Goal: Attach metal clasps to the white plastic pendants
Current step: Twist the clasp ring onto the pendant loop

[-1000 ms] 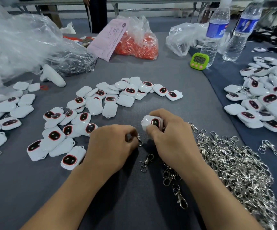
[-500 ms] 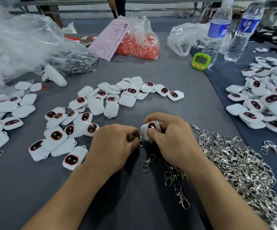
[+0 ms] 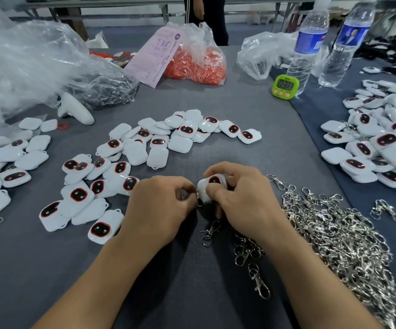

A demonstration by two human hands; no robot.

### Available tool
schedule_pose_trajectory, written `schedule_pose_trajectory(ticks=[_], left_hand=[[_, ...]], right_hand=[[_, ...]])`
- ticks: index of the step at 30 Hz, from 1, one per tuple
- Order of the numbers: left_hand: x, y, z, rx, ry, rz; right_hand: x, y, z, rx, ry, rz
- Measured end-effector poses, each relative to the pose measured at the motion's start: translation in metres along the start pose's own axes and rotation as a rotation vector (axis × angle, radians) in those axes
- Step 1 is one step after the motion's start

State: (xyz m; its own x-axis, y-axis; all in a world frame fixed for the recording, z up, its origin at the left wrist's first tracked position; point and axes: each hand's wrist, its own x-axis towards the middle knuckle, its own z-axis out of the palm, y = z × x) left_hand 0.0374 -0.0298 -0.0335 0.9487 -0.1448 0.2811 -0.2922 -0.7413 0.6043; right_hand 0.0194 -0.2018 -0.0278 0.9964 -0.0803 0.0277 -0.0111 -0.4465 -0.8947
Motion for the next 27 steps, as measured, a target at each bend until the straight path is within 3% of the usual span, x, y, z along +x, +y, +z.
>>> schedule_pose_trajectory(ticks=[8,14,18,22,25,27], left_hand=[[0.004,-0.003,-0.001,-0.407,-0.026,-0.017],[0.005,0.002,0.0,-0.521,-0.118,-0.051],[0.004,0.001,-0.004,-0.432,-0.17,-0.038],[-0.004,0.002,-0.006,-0.261,-0.031,0.045],[-0.002,0.003,-0.002,-0.431,0.03,-0.028],[0.002,0.004,0.0,-0.602,-0.023,-0.106]], right_hand=[[0.006,-0.003,-0.013,0.545,-0.116,0.216],[0.006,-0.003,-0.019,0.621,-0.149,0.23],[0.004,-0.001,-0.015,0.588,-0.116,0.181],[0.003,-0.003,-0.008,0.633,-0.099,0.169],[0.004,-0.005,-0.009,0.766,-0.143,0.248],[0.005,-0.006,-0.011,0.826,-0.181,0.287]])
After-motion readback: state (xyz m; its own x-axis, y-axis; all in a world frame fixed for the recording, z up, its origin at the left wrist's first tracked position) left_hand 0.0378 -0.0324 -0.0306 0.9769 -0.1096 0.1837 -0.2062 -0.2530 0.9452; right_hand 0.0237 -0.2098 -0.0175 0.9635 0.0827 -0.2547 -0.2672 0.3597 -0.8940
